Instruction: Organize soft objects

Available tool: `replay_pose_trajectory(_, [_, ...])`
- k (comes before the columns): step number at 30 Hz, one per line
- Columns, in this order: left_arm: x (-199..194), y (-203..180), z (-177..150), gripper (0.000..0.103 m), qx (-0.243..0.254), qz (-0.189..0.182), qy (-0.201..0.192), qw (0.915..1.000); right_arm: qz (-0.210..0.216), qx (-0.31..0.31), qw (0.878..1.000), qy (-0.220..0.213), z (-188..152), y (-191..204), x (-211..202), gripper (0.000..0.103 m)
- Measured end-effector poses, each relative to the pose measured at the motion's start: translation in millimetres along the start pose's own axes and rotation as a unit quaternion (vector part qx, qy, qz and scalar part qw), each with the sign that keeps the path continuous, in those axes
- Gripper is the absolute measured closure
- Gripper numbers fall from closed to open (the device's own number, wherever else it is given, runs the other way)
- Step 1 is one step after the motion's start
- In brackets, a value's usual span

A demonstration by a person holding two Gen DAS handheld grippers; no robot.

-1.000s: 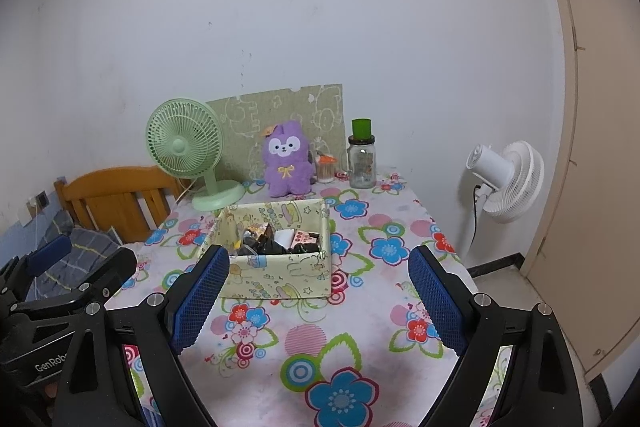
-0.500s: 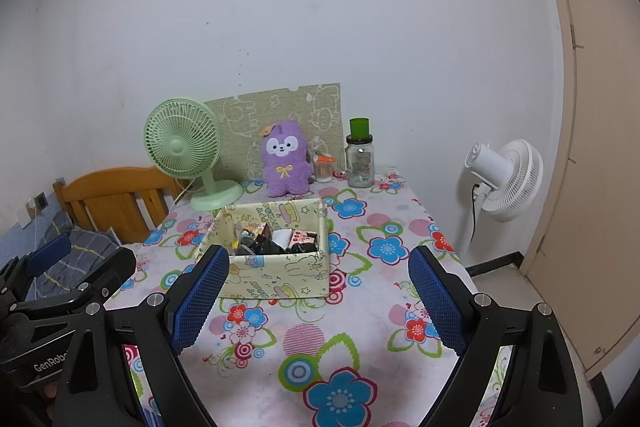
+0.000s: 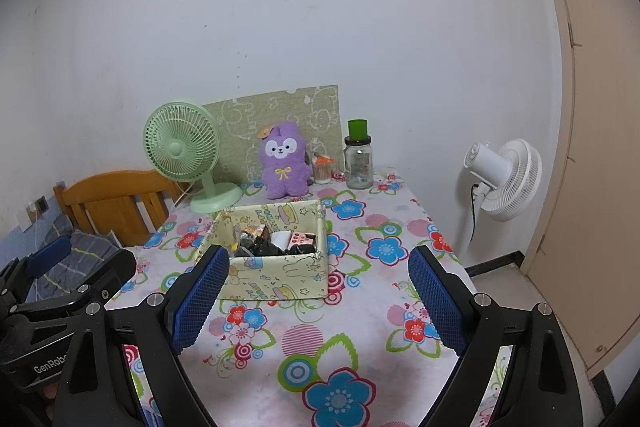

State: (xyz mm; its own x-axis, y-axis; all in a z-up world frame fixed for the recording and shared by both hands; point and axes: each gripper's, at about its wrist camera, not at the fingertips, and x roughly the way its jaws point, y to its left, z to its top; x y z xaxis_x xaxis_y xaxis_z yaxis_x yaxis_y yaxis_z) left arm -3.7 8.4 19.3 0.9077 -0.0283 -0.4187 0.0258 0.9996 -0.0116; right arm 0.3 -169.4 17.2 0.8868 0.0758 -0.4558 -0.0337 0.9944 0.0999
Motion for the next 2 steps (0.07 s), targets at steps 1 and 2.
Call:
replay_pose_trajectory(1, [-0.5, -0.7, 0.1, 0.0, 0.001, -0.001, 0.0, 1.0, -0.001, -0.001, 1.0, 0.0, 0.1, 0.2, 0.2, 0.01])
replay_pose_trajectory(2, [-1.1, -1.2, 0.0, 0.0, 0.002, -0.002, 0.0, 1.0, -0.002, 0.0, 1.0, 0.0, -0.1, 0.3, -0.3, 0.01])
